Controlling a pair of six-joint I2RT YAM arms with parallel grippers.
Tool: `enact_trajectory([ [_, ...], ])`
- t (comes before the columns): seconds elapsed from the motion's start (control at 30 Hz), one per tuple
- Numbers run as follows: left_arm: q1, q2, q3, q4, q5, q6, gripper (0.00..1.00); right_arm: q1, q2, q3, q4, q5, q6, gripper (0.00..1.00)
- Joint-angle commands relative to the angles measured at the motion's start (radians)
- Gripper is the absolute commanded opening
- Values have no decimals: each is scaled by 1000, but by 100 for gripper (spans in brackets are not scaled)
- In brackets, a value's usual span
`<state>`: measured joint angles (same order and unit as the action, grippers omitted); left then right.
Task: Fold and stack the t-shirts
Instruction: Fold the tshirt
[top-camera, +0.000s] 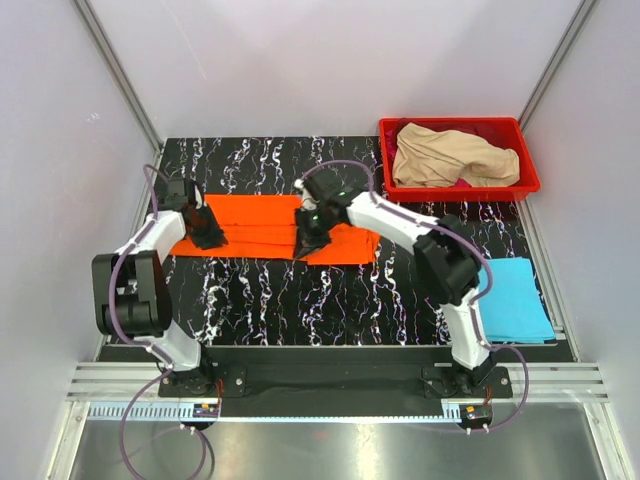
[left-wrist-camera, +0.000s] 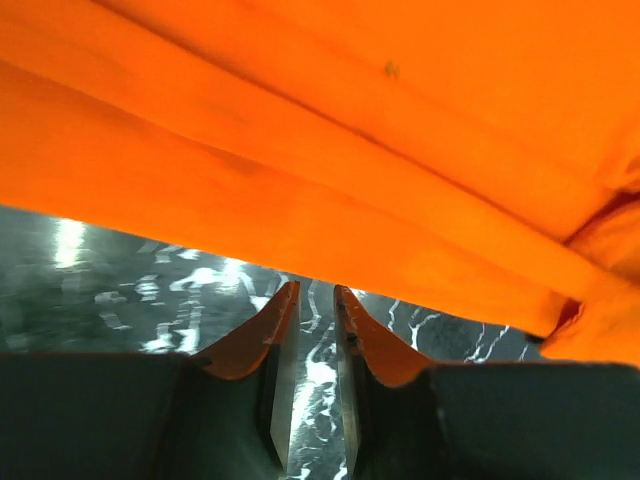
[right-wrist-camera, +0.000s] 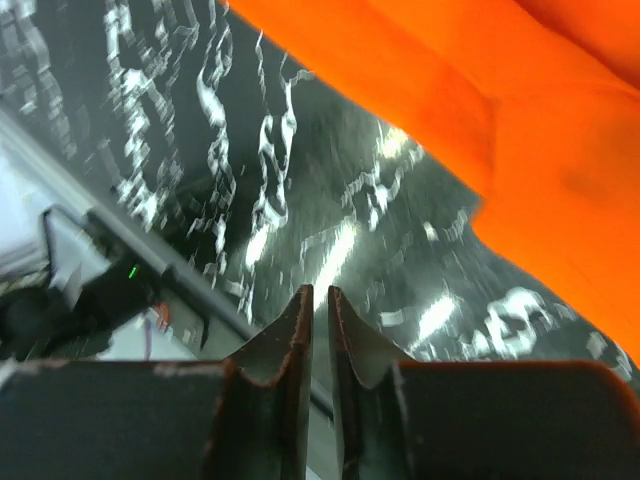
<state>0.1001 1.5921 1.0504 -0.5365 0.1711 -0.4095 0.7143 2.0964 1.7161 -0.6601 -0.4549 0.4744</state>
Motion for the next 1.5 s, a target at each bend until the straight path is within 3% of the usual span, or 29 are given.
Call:
enact_trajectory([
  [0.0, 0, 43, 0, 122, 65, -25, 25, 43, 80, 83, 53, 183, 78, 18],
  [0.23, 9, 86, 2, 142, 41, -67, 27, 74, 177, 137, 37, 312, 118, 24],
  [0.33, 10, 118, 16, 144, 48, -69, 20, 74, 200, 186, 33, 328, 116, 23],
  [0.8, 13, 186, 39, 133, 15, -74, 19, 73, 252, 306, -24, 326, 125, 24],
  [1.47, 21, 204, 43, 96, -33, -68, 16, 51, 335, 424, 71, 567, 50, 32],
])
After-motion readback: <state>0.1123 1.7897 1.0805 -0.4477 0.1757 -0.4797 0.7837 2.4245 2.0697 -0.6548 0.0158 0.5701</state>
